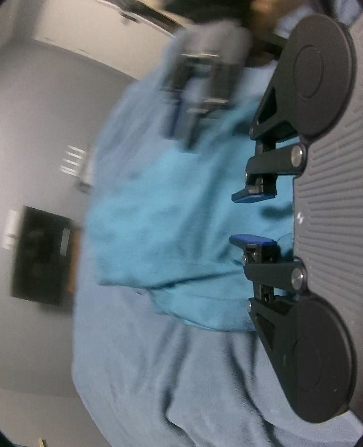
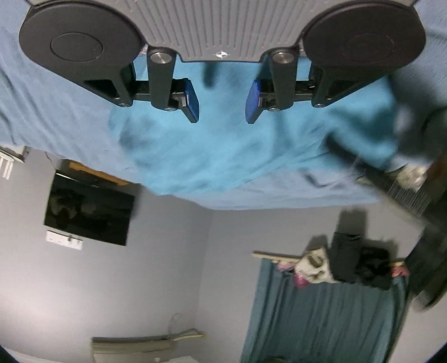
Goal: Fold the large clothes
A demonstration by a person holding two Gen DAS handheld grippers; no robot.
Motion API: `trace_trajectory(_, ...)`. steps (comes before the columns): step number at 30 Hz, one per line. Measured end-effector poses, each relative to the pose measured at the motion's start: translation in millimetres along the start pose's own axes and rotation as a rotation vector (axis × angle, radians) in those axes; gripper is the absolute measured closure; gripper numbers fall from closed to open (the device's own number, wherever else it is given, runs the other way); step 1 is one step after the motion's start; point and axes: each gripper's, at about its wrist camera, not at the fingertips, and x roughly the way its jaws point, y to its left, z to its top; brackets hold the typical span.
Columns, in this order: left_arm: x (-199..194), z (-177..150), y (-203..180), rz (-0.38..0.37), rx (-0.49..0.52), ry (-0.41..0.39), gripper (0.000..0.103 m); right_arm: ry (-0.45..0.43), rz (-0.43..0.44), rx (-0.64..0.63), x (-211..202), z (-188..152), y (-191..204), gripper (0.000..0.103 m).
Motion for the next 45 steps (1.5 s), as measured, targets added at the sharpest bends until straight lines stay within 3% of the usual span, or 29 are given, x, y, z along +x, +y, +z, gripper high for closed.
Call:
trace_trajectory(5, 9, -10, 0, 0.029, 0.039, 0.042, 0.083, 0.066, -0.022, 0.013, 67, 5, -31, 0.064)
trace_trajectory(12, 26, -7, 24, -0.017, -0.079, 0.072, 0.083, 0.062, -0.068, -0.034, 131, 4, -64, 0.065)
trace_trajectory(21, 25, -6, 26, -0.022, -0.081, 0.08, 0.083, 0.138, -0.162, -0.046, 234, -3, -109, 0.064)
trace_trajectory(24, 23, -5, 26, -0.025, -0.087, 0.085, 0.083, 0.127, -0.126, 0.079, 241, 2, -133, 0.061)
trace_trajectory(26, 25, -5, 26, -0.025, -0.089, 0.087, 0.083, 0.091, -0.123, 0.22, 230, 5, -156, 0.05)
trace_trajectory(28, 26, -4, 26, -0.025, -0.09, 0.088, 0.083, 0.08, -0.091, 0.358, 217, -1, -182, 0.021)
trace_trajectory(29, 26, -4, 26, -0.025, -0.089, 0.088, 0.083, 0.082, -0.061, 0.423, 212, -7, -195, 0.018)
trace_trajectory(33, 28, -4, 25, -0.025, -0.089, 0.088, 0.083, 0.178, 0.051, 0.674, 200, -46, -234, 0.013)
trace_trajectory(36, 30, -4, 25, -0.025, -0.09, 0.088, 0.083, 0.238, 0.216, 0.869, 212, -82, -254, 0.009)
trace_trajectory(37, 30, -4, 25, -0.025, -0.09, 0.088, 0.083, 0.248, 0.267, 0.924, 216, -91, -256, 0.002)
trace_trajectory(39, 30, -4, 26, -0.026, -0.092, 0.089, 0.083, 0.274, 0.335, 1.006, 231, -109, -260, 0.0)
trace_trajectory(42, 32, -4, 27, -0.029, -0.1, 0.093, 0.083, 0.266, 0.38, 1.078, 252, -125, -258, 0.0)
trace_trajectory(45, 34, -3, 28, -0.024, -0.109, 0.1, 0.083, 0.26, 0.361, 1.098, 269, -130, -249, 0.001)
